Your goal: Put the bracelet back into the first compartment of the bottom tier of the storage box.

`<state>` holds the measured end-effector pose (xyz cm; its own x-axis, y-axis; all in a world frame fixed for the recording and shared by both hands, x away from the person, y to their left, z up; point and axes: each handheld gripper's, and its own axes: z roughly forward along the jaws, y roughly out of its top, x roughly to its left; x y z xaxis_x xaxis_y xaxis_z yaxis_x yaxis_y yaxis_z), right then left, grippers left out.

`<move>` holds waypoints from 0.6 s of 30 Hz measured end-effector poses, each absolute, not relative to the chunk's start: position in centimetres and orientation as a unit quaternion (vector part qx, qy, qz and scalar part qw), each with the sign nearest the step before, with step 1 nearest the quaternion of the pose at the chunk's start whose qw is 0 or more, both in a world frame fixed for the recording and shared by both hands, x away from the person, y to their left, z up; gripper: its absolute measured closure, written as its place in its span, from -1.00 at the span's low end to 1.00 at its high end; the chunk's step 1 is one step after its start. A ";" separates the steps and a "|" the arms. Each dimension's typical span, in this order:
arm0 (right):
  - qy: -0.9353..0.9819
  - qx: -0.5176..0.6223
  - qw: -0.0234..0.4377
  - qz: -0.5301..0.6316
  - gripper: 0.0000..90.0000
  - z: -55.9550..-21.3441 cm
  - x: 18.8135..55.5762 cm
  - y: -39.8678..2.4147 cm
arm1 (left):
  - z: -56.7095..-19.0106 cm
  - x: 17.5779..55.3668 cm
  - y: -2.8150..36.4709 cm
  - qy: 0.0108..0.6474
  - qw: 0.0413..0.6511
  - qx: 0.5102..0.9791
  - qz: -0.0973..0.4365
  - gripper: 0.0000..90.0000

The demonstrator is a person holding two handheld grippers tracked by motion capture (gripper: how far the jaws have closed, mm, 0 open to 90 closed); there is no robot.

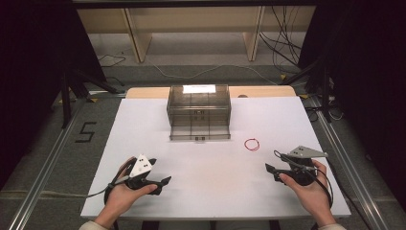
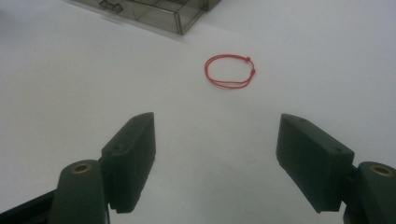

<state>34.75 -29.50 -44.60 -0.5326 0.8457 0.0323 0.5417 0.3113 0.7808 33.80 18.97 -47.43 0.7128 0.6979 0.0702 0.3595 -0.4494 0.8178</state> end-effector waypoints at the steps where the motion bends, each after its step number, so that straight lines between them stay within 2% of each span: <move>1: 0.784 0.444 0.198 0.386 -0.34 -44.6 34.8 -29.5 | -47.5 33.8 19.0 0.319 0.414 0.827 0.205 -0.63; 5: 0.783 0.448 0.207 0.379 -0.31 -44.4 35.2 -29.6 | -47.5 34.0 19.0 0.318 0.413 0.826 0.213 -0.63; 18: 0.787 0.455 0.205 0.362 0.15 -44.5 39.2 -28.6 | -47.6 34.1 18.7 0.316 0.413 0.828 0.211 -0.62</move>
<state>39.16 -28.56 -44.54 -0.5018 0.8650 0.0065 0.5681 0.3238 0.7566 34.10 18.70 -47.62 0.7105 0.6981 0.0882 0.3496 -0.4591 0.8167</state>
